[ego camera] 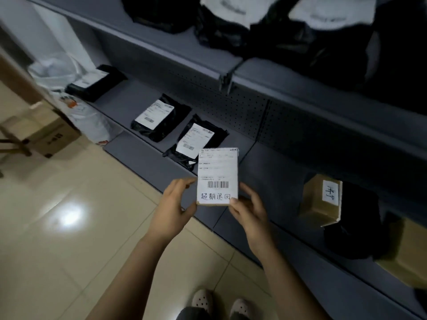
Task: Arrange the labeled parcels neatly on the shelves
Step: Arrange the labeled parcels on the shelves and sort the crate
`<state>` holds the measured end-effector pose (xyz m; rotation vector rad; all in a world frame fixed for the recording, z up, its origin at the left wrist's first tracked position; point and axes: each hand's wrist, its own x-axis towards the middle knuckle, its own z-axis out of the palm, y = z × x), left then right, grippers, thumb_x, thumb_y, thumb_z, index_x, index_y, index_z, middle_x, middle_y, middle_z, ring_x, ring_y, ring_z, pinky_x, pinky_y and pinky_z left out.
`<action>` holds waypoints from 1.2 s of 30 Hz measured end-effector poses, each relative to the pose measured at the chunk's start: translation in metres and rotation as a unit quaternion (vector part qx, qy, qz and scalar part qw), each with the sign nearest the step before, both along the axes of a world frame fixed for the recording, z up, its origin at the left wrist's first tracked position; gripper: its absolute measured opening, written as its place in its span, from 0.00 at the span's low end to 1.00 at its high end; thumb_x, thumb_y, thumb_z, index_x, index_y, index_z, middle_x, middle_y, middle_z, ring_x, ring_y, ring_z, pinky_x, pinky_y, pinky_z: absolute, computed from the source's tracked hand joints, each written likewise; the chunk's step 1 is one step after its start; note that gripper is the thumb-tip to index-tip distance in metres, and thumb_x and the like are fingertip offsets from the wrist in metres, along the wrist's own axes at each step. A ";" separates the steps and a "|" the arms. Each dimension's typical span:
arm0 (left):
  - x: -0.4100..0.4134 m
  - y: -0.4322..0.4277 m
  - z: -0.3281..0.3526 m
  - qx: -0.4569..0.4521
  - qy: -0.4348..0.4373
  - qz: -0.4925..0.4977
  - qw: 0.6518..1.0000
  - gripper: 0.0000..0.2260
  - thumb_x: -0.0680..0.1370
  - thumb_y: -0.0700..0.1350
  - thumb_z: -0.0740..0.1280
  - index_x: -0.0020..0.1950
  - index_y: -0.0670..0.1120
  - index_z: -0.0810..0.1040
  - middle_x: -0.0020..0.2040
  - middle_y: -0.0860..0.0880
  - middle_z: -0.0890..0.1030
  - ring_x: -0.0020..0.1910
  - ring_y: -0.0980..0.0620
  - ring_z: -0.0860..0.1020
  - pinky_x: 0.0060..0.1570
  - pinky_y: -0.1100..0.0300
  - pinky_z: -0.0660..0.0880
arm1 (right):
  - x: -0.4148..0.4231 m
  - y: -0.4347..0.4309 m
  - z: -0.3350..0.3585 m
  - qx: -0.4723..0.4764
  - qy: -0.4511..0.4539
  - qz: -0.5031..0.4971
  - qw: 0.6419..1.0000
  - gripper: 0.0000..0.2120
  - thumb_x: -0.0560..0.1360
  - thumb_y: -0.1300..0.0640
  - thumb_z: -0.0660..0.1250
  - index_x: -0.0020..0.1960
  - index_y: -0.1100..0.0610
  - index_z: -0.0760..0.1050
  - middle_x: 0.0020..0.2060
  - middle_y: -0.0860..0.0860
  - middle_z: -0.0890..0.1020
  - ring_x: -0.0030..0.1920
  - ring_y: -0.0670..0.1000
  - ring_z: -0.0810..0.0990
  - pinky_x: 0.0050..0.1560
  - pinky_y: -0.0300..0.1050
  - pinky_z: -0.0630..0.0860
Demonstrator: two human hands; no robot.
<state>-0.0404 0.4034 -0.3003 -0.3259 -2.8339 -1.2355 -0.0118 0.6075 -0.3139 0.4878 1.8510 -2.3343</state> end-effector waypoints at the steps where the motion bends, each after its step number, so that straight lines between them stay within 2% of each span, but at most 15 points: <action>1: 0.008 -0.008 0.014 -0.005 0.010 0.007 1.000 0.24 0.74 0.38 0.72 0.68 0.51 0.71 0.61 0.55 0.74 0.60 0.57 0.72 0.54 0.73 0.68 | 0.006 -0.009 0.013 -0.003 0.010 0.010 1.000 0.20 0.76 0.60 0.69 0.66 0.47 0.73 0.55 0.49 0.84 0.59 0.48 0.81 0.62 0.49 0.76; 3: 0.022 -0.026 0.044 -0.009 0.030 0.032 0.999 0.23 0.74 0.38 0.72 0.67 0.52 0.72 0.61 0.55 0.76 0.60 0.58 0.73 0.56 0.71 0.68 | 0.015 -0.028 0.038 -0.015 0.030 0.034 0.999 0.20 0.76 0.58 0.69 0.66 0.46 0.72 0.56 0.47 0.84 0.60 0.47 0.80 0.63 0.50 0.75; 6: 0.043 -0.050 0.091 -0.010 0.073 0.076 0.994 0.22 0.74 0.39 0.72 0.65 0.53 0.73 0.59 0.56 0.76 0.59 0.62 0.73 0.55 0.73 0.67 | 0.019 -0.055 0.078 -0.025 0.072 0.073 0.994 0.21 0.76 0.58 0.70 0.66 0.46 0.72 0.58 0.48 0.83 0.61 0.47 0.80 0.65 0.52 0.74; 8: 0.054 -0.067 0.121 -0.020 0.105 0.101 0.989 0.22 0.74 0.40 0.72 0.65 0.54 0.73 0.59 0.58 0.76 0.59 0.64 0.72 0.54 0.73 0.68 | 0.017 -0.071 0.106 -0.025 0.111 0.099 0.989 0.22 0.73 0.53 0.72 0.66 0.43 0.73 0.59 0.50 0.82 0.62 0.49 0.79 0.66 0.55 0.74; 11: 0.064 -0.090 0.168 -0.049 0.167 0.132 0.976 0.22 0.73 0.40 0.72 0.64 0.53 0.73 0.59 0.59 0.75 0.58 0.63 0.72 0.53 0.68 0.69 | 0.007 -0.090 0.153 -0.032 0.173 0.138 0.975 0.22 0.70 0.48 0.72 0.63 0.38 0.74 0.59 0.51 0.81 0.62 0.50 0.79 0.64 0.53 0.74; 15: 0.062 -0.115 0.237 -0.123 0.277 0.154 0.940 0.21 0.71 0.37 0.73 0.63 0.47 0.75 0.57 0.53 0.76 0.55 0.54 0.74 0.53 0.62 0.69 | -0.018 -0.107 0.221 -0.060 0.251 0.160 0.953 0.23 0.73 0.54 0.73 0.66 0.42 0.72 0.60 0.48 0.82 0.63 0.50 0.79 0.62 0.50 0.75; 18: 0.057 -0.124 0.291 -0.180 0.348 0.165 0.905 0.21 0.71 0.38 0.74 0.62 0.45 0.76 0.57 0.48 0.77 0.54 0.48 0.76 0.53 0.55 0.73 | -0.035 -0.116 0.274 -0.075 0.311 0.166 0.933 0.26 0.71 0.52 0.74 0.67 0.46 0.71 0.62 0.49 0.81 0.64 0.50 0.78 0.63 0.50 0.75; 20: 0.056 -0.126 0.324 -0.200 0.389 0.171 0.883 0.19 0.72 0.37 0.73 0.62 0.44 0.76 0.56 0.48 0.77 0.54 0.47 0.75 0.52 0.54 0.73 | -0.041 -0.119 0.308 -0.085 0.345 0.166 0.920 0.27 0.68 0.49 0.74 0.66 0.46 0.72 0.63 0.51 0.80 0.64 0.49 0.77 0.64 0.50 0.74; 24: 0.053 -0.125 0.379 -0.230 0.448 0.177 0.845 0.19 0.72 0.38 0.73 0.62 0.43 0.77 0.56 0.47 0.78 0.55 0.47 0.75 0.54 0.52 0.73 | -0.048 -0.119 0.362 -0.090 0.410 0.168 0.892 0.24 0.71 0.55 0.74 0.65 0.46 0.72 0.59 0.51 0.82 0.61 0.49 0.80 0.60 0.46 0.76; 28: 0.051 -0.121 0.411 -0.246 0.486 0.172 0.821 0.20 0.73 0.40 0.73 0.64 0.44 0.76 0.57 0.46 0.78 0.56 0.46 0.76 0.56 0.50 0.73 | -0.047 -0.115 0.395 -0.084 0.457 0.160 0.871 0.26 0.67 0.47 0.72 0.64 0.42 0.73 0.60 0.50 0.82 0.63 0.50 0.78 0.60 0.46 0.75; 31: 0.051 -0.116 0.422 -0.260 0.502 0.164 0.809 0.20 0.72 0.41 0.73 0.64 0.44 0.76 0.57 0.47 0.78 0.56 0.46 0.76 0.55 0.50 0.74 | -0.045 -0.110 0.405 -0.080 0.476 0.160 0.861 0.25 0.67 0.47 0.72 0.63 0.41 0.73 0.60 0.51 0.81 0.63 0.51 0.78 0.58 0.44 0.76; 36: 0.048 -0.110 0.426 -0.266 0.513 0.162 0.800 0.20 0.71 0.40 0.74 0.63 0.44 0.77 0.55 0.46 0.79 0.54 0.46 0.76 0.52 0.53 0.73 | -0.043 -0.104 0.412 -0.073 0.500 0.153 0.850 0.22 0.68 0.47 0.72 0.61 0.37 0.75 0.61 0.51 0.81 0.64 0.52 0.77 0.64 0.48 0.74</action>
